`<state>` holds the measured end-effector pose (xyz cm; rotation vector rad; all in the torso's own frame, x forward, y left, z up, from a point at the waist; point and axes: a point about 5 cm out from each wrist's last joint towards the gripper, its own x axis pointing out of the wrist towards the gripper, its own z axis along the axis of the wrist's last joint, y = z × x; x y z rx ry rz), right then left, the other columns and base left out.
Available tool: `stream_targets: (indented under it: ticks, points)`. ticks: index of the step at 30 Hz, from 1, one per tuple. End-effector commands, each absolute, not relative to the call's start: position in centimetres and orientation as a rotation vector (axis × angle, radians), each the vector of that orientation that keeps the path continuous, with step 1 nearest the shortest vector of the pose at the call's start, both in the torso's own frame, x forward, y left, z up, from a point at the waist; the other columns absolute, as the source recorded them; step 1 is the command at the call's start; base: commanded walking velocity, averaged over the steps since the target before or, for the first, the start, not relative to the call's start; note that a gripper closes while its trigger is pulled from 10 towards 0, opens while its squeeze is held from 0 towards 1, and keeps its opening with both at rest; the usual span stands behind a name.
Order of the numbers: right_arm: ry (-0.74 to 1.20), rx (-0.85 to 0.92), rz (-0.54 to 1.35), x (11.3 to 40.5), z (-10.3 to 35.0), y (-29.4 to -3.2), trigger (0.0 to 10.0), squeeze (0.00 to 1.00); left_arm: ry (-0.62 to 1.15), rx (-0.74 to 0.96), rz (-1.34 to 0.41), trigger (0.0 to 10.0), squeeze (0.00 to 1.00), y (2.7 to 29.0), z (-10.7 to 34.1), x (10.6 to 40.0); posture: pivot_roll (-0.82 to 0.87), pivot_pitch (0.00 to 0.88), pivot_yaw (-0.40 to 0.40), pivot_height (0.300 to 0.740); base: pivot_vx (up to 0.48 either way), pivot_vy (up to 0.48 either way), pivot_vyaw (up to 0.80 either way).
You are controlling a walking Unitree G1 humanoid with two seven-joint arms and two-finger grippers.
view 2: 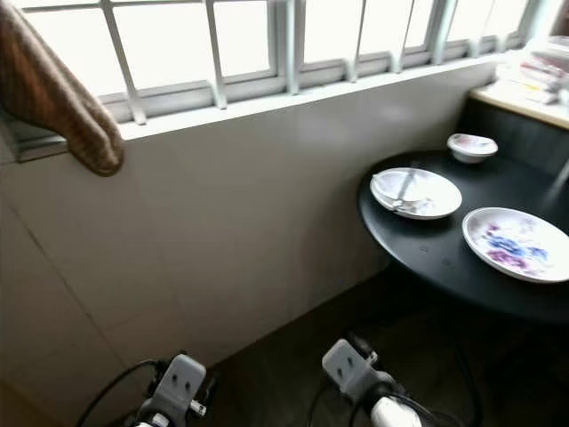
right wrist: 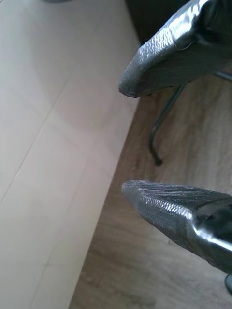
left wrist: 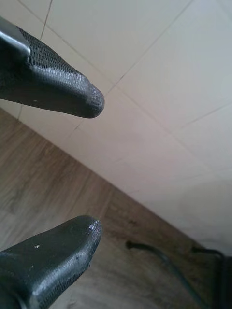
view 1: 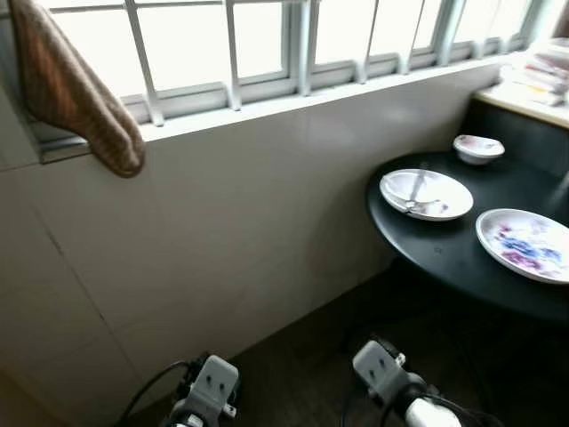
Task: Kitchen organization
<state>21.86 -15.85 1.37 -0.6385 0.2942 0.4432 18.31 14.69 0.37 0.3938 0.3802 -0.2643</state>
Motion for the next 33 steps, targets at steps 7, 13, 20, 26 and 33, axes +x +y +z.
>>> stream_targets:
  ticks: [7,13,20,26,33]
  points:
    - [0.216,-0.556,0.470,22.32,2.27,-15.16,10.0,0.00,0.315,0.367,-0.233,10.0,0.00,14.59,0.99,19.28,-0.05,0.000,0.014,0.740,0.000,0.000,0.00]
    - [0.199,-0.525,0.462,22.70,2.22,-14.91,10.0,0.00,0.306,0.359,-0.228,10.0,0.00,14.69,0.85,19.51,-0.05,0.000,0.019,0.740,0.000,0.000,0.00]
    - [0.195,-0.512,0.457,22.69,2.22,-14.83,10.0,0.00,0.313,0.361,-0.235,10.0,0.00,14.78,0.72,19.54,-0.05,0.000,0.025,0.740,0.000,0.000,0.00]
    - [0.191,-0.504,0.455,22.64,2.19,-14.76,10.0,0.00,0.313,0.361,-0.238,10.0,0.00,14.84,0.68,19.46,-0.05,0.000,0.027,0.740,0.000,-0.231,0.00]
    - [0.180,-0.516,0.457,22.71,2.33,-14.79,10.0,0.00,0.311,0.357,-0.236,10.0,0.00,14.79,0.67,19.52,-0.05,0.000,0.025,0.740,0.000,-0.427,0.00]
